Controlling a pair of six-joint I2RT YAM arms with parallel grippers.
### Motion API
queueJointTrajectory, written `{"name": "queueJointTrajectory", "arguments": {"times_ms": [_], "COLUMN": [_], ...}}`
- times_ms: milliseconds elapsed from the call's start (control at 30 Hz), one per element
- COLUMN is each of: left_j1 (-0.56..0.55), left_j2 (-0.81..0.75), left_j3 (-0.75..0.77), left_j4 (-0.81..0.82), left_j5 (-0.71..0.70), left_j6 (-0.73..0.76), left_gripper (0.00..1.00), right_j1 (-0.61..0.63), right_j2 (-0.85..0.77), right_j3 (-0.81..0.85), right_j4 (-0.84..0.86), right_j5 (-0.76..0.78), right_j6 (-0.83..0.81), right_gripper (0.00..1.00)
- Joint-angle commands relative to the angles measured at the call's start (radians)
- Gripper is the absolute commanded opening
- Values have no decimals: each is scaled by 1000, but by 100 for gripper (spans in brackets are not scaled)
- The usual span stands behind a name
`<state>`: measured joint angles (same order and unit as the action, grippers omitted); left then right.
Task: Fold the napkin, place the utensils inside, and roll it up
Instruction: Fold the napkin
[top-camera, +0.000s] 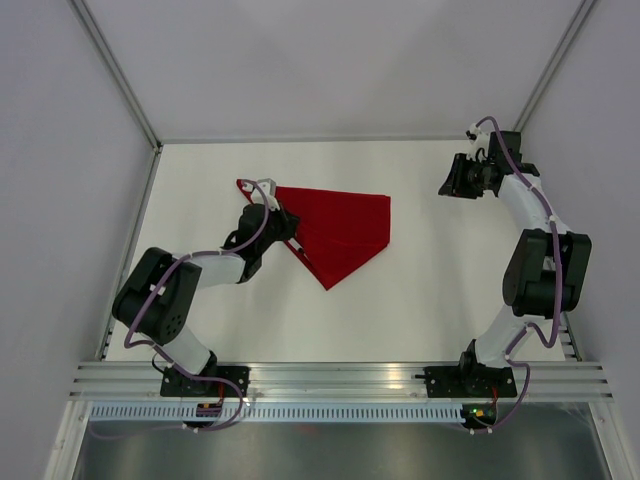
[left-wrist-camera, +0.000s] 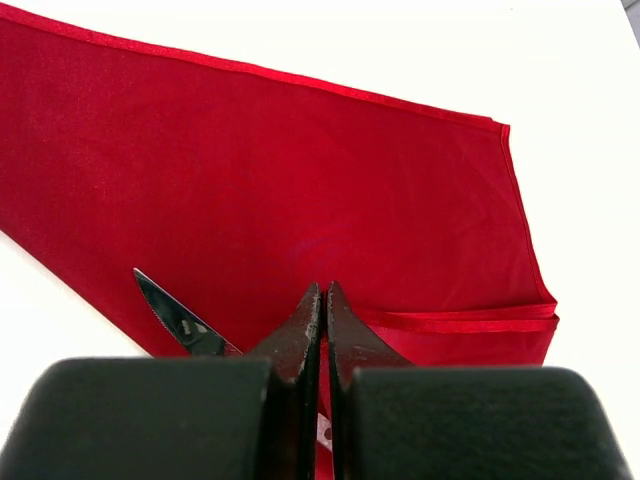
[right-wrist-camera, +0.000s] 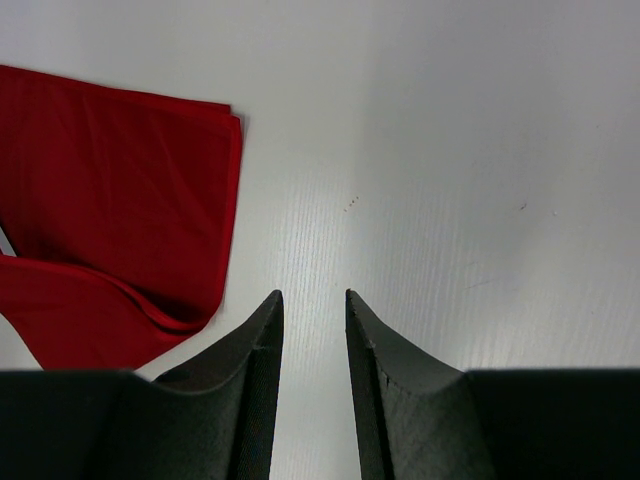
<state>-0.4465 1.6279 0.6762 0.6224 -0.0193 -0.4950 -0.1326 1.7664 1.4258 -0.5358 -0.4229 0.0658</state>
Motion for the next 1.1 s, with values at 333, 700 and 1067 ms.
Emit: {"name": "queueJointTrajectory", "arguments": {"times_ms": [333,700,1067], "left_j1": [49,52,52], "left_j2": [13,29,15], "left_j3": [22,23,26], "left_j4": [26,-12,-99], "left_j5": [15,-14,-94], "left_j6": [-54,-63,-77], "left_gripper": [2,2,2], "right_j1": [18,22,25], "right_j2": [7,10,13], "right_j3": [10,-4,-10], "right_j4": [-1,2,-1], "right_j5": [24,27,29], "right_j6": [-17,-24,-32], "right_gripper": [37,37,37]}}
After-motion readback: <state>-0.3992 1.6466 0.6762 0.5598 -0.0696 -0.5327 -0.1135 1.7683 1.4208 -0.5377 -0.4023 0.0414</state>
